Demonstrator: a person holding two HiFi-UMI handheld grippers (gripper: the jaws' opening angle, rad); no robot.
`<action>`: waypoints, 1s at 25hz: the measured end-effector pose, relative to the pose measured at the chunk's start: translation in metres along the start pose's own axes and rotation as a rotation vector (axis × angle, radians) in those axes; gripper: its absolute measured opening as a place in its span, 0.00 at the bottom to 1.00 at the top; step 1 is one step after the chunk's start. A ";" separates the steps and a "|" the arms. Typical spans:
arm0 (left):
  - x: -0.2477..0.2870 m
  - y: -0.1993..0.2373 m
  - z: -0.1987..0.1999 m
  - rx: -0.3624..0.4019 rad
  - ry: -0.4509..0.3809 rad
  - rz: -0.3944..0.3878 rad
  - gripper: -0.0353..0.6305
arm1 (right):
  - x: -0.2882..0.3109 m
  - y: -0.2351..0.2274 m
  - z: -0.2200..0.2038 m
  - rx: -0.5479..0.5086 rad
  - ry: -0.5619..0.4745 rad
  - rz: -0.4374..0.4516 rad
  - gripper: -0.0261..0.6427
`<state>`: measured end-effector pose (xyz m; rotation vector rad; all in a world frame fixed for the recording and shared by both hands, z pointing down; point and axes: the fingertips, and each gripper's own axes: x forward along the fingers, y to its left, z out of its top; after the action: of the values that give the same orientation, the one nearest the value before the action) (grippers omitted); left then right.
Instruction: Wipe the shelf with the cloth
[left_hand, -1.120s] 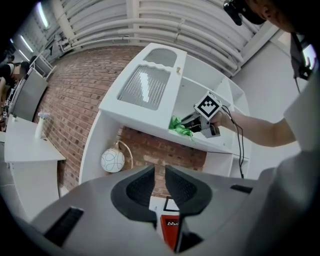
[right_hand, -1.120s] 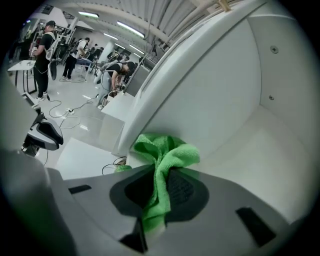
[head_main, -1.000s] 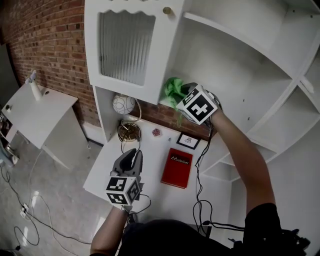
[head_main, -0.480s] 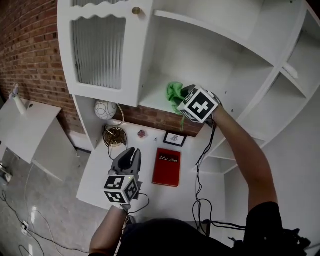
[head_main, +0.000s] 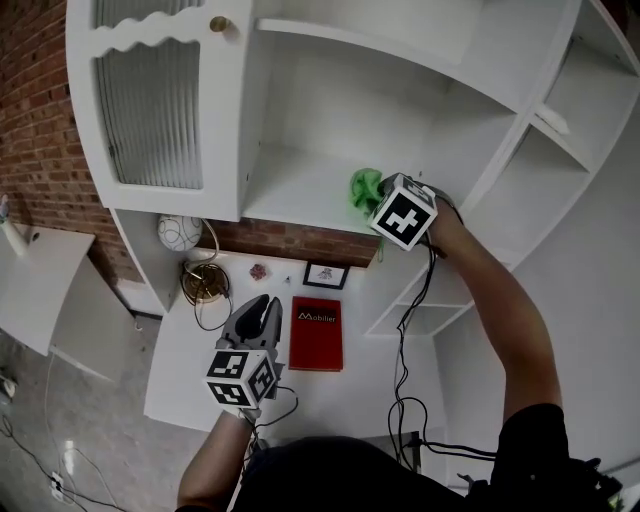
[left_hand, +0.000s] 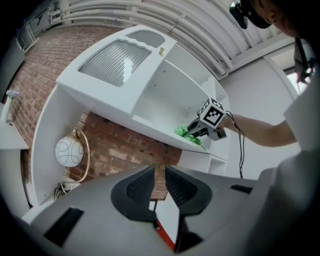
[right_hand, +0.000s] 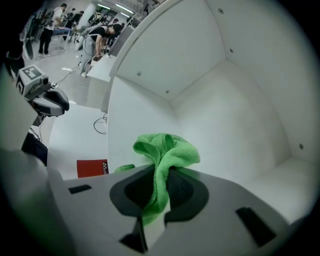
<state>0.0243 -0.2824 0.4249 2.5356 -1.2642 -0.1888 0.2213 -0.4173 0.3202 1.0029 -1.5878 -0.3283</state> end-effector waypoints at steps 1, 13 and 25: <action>0.003 -0.003 -0.001 0.000 0.004 -0.011 0.15 | -0.001 -0.002 -0.006 0.000 0.024 -0.017 0.11; 0.031 -0.020 -0.018 -0.019 0.050 -0.098 0.15 | -0.009 -0.017 -0.065 -0.154 0.312 -0.197 0.11; 0.043 -0.024 -0.032 -0.036 0.083 -0.128 0.15 | -0.018 -0.024 -0.089 -0.291 0.443 -0.335 0.11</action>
<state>0.0763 -0.2960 0.4478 2.5665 -1.0603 -0.1315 0.3117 -0.3908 0.3171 1.0264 -0.9417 -0.5108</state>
